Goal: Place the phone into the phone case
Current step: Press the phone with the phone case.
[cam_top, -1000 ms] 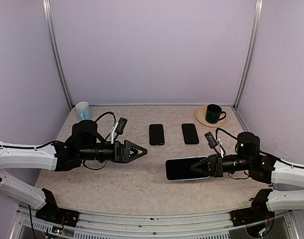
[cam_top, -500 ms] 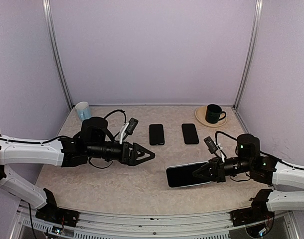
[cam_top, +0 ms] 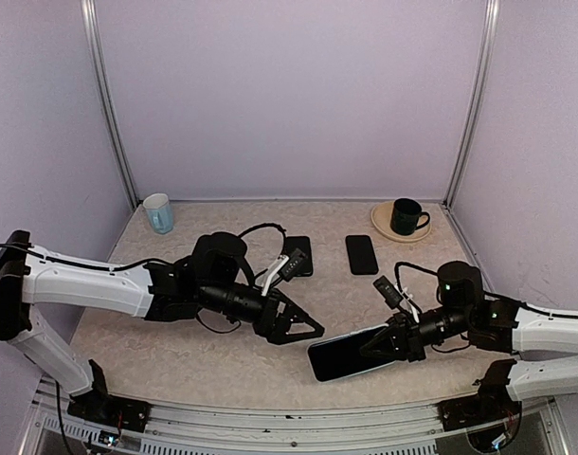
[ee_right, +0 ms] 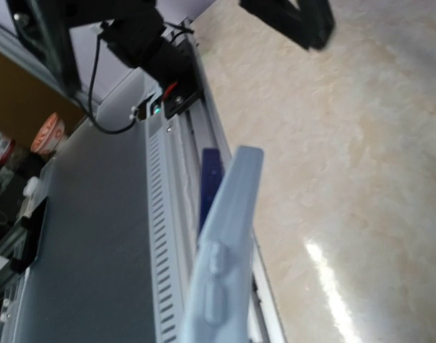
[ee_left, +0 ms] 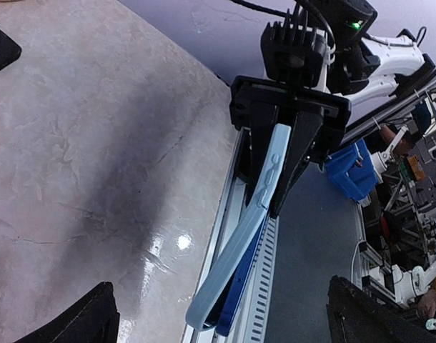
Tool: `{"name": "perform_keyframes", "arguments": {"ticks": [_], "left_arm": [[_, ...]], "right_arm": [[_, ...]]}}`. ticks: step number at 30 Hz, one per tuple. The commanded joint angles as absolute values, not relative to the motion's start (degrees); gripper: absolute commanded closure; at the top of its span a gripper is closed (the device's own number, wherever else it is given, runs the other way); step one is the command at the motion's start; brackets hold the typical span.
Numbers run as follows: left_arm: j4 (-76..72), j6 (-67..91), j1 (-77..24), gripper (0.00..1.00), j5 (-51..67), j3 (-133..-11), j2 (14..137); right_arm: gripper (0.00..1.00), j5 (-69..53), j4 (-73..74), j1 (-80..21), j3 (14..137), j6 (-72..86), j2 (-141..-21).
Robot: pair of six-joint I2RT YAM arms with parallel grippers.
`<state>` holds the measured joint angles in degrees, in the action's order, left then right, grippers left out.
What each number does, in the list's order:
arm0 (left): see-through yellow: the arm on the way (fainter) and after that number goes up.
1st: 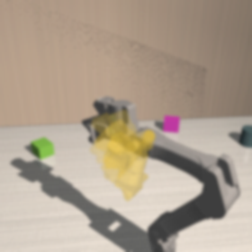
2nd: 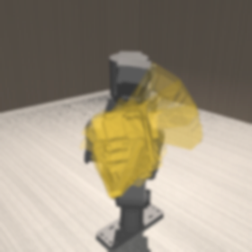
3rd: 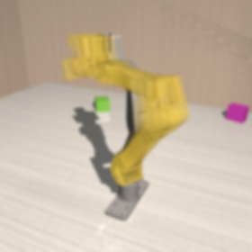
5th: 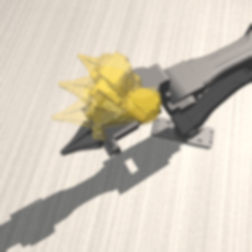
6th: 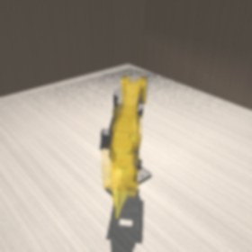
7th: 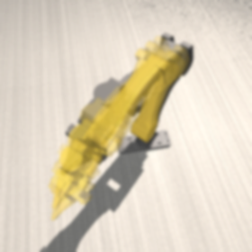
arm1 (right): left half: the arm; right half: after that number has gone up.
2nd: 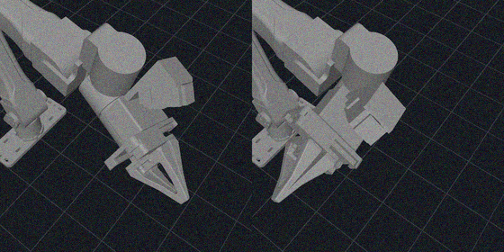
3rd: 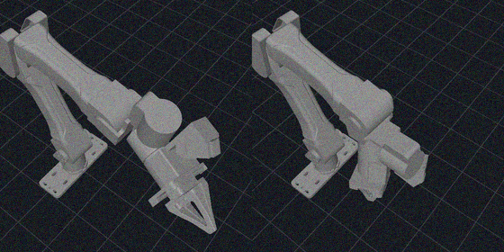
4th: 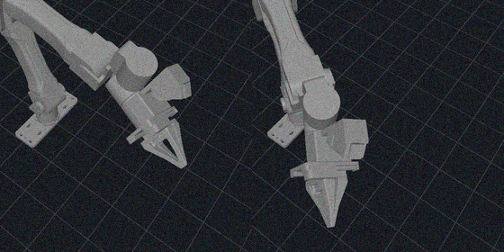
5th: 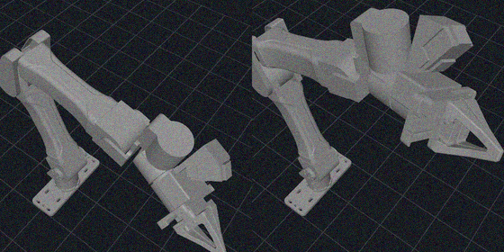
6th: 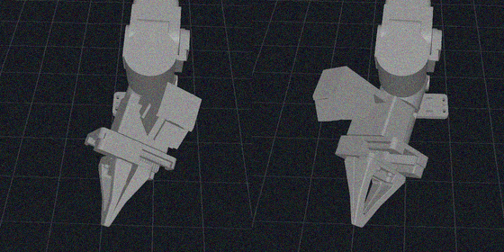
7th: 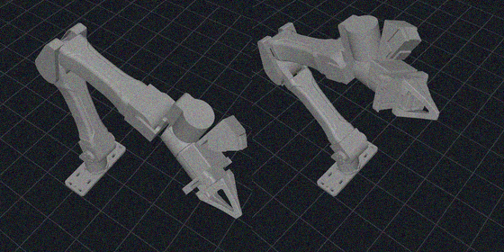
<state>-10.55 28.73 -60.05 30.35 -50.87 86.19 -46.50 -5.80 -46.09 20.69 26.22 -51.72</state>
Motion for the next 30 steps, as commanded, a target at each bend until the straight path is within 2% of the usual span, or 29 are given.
{"name": "perform_keyframes", "arguments": {"ticks": [1, 8, 14, 17, 23, 30], "left_arm": [[-10.5, 25.7, -61.5, 0.01, 34.1, -53.4, 88.6], [-11.1, 24.7, -63.3, 0.03, 36.4, -53.8, 90.7], [-12.7, 25.5, -63.6, 0.16, 38.4, -53.2, 91.7], [-13.4, 25.8, -63.6, 0.29, 39.0, -52.9, 91.7], [-14.5, 26.5, -63.6, 0.64, 39.5, -52.7, 91.9], [-14.6, 27.2, -63.6, 0.95, 38.9, -53.0, 92.0]], "right_arm": [[1.0, -49.3, -11.3, -47.4, 22.2, 25.2, -50.6], [1.0, -49.9, -11.8, -47.4, 22.2, 25.2, -49.8], [1.0, -49.4, -11.8, -47.4, 22.1, 25.2, -49.0], [1.0, -49.3, -11.8, -47.3, 22.1, 25.2, -48.1], [1.0, -48.8, -11.5, -47.3, 21.9, 25.2, -47.1], [1.0, -48.0, -10.7, -47.4, 22.0, 25.0, -47.4]]}}
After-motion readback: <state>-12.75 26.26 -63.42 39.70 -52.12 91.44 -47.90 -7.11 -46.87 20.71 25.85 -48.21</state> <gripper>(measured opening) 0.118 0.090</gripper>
